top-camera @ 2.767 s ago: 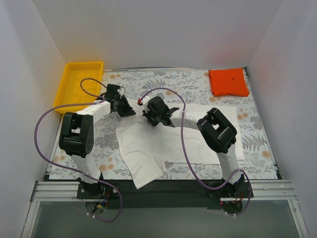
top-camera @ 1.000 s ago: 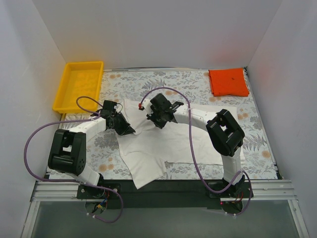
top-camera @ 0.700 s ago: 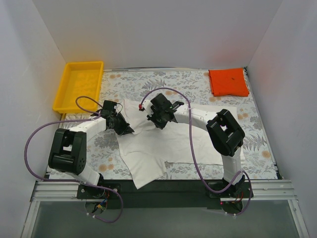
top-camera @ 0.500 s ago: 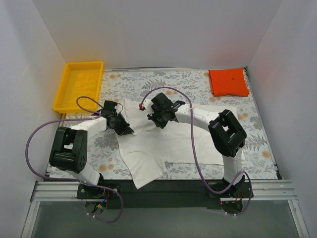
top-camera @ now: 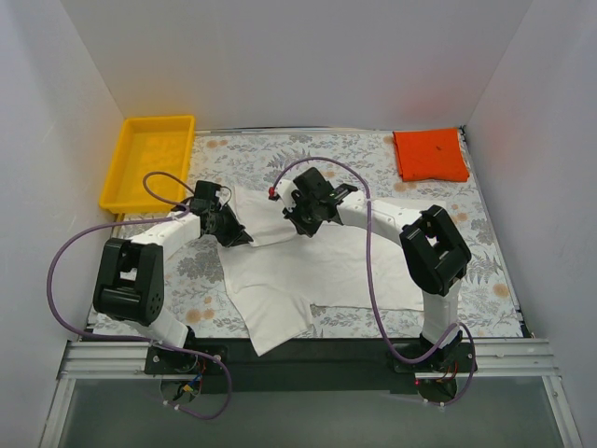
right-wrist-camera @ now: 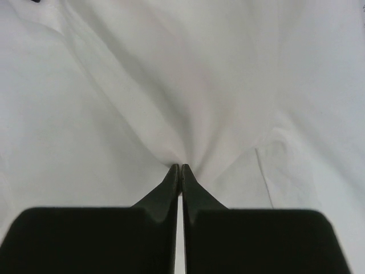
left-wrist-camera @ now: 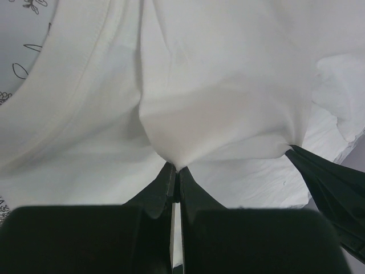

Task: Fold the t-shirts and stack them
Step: Fold the tshirt

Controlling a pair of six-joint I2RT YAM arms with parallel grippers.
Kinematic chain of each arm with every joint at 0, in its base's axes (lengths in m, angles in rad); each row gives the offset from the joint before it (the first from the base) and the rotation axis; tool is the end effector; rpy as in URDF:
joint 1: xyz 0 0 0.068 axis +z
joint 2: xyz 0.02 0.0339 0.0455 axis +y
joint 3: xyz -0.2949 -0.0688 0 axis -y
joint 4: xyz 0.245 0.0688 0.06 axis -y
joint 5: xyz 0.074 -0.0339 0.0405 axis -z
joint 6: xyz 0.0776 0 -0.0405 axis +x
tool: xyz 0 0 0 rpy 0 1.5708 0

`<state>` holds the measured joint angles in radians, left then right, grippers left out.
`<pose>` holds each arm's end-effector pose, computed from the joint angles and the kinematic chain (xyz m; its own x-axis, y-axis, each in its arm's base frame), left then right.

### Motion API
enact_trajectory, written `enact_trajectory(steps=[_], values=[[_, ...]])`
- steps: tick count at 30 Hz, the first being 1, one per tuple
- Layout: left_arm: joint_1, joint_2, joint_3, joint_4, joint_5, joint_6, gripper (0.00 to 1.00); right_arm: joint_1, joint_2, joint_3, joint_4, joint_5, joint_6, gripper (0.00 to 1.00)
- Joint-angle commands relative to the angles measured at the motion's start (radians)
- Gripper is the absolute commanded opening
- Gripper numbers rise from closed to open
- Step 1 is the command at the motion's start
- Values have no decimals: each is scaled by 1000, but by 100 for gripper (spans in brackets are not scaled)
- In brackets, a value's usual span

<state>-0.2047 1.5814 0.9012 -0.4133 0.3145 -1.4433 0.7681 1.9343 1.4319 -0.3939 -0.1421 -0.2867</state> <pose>0.3077 -0.0884 0.1697 -0.4403 -0.8719 0.2141 -0.8204 0.2938 -0.4906 0.3251 0.3293 0.2059 -0.3263 -0.7044 -0.6303 -0.8796 0.4705 -0.0705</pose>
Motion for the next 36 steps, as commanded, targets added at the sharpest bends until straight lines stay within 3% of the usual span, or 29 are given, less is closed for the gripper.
enact_trajectory(steps=[1,5,10,16,22,30,36], values=[[4,8,-11,-25,18,18,1,0,-35,-5,-3,-47,1,6],[4,12,-44,-10,46,14,8,-1,-20,-16,-3,-82,15,12],[4,-15,-19,-10,26,17,28,-1,-27,-16,-22,-45,17,29],[19,-41,89,-35,-67,35,51,-53,-110,-34,-31,81,70,39],[37,74,225,-1,-140,67,52,-260,-164,-94,-36,222,234,45],[37,316,392,76,-156,101,29,-536,-193,-194,-49,311,501,45],[39,430,478,99,-207,116,21,-671,-164,-240,-43,364,592,45]])
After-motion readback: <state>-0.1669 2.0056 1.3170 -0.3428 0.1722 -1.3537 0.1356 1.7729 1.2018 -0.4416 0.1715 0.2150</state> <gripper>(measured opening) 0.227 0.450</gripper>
